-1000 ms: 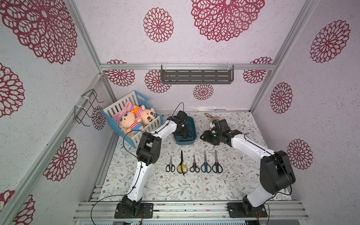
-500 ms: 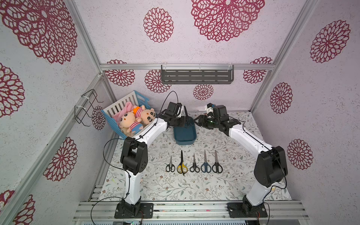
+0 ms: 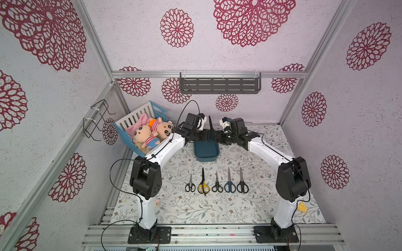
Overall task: Take the scissors out of the storage box
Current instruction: Pick up the scissors from the storage box.
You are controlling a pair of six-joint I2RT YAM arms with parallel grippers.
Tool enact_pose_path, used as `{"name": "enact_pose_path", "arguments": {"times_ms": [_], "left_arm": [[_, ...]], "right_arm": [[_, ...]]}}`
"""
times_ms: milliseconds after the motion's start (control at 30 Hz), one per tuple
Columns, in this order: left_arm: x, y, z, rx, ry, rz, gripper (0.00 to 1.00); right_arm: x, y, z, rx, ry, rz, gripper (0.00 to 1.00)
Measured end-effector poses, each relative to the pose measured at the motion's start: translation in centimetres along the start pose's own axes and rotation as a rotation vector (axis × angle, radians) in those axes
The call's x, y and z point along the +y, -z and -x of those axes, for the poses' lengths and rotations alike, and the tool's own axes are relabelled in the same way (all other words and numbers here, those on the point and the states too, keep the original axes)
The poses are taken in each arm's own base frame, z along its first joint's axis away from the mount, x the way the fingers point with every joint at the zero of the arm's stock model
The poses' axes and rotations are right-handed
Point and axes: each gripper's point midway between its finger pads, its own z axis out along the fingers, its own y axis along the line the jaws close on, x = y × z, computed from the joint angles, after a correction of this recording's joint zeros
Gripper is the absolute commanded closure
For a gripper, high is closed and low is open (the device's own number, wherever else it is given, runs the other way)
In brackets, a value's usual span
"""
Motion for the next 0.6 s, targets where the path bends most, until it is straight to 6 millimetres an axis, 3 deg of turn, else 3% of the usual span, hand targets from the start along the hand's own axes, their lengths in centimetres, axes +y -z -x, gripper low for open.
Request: {"name": "enact_pose_path", "arguments": {"times_ms": [167,267,333,367,400,433,600], "left_arm": [[-0.2,-0.1,-0.2,0.004,-0.007,0.003,1.0],[-0.3,-0.2,-0.3,0.005,-0.008,0.011,0.97],[-0.2,-0.2,-0.3,0.008,-0.007,0.014,0.78],[-0.3,-0.1,-0.2,0.003,-0.007,0.013,0.54],[-0.4,-0.1,0.0,-0.003,-0.006,0.013,0.06],[-0.5,0.0,0.2,-0.009,-0.004,0.015,0.03],[0.3,0.7,1.5,-0.051,0.009,0.1,0.03]], "right_arm": [[0.0,-0.4,-0.8,0.015,-0.009,0.01,0.81],[0.3,-0.5,-0.7,0.008,-0.007,0.025,0.87],[0.2,-0.3,-0.6,-0.001,-0.006,0.026,0.88],[-0.1,-0.3,-0.8,0.0,-0.011,0.016,0.88],[-0.6,-0.3,-1.3,0.006,-0.018,0.003,0.89],[-1.2,-0.2,-1.7,0.012,-0.028,-0.014,0.89],[-6.1,1.3,-4.5,0.055,-0.113,-0.136,0.89]]}}
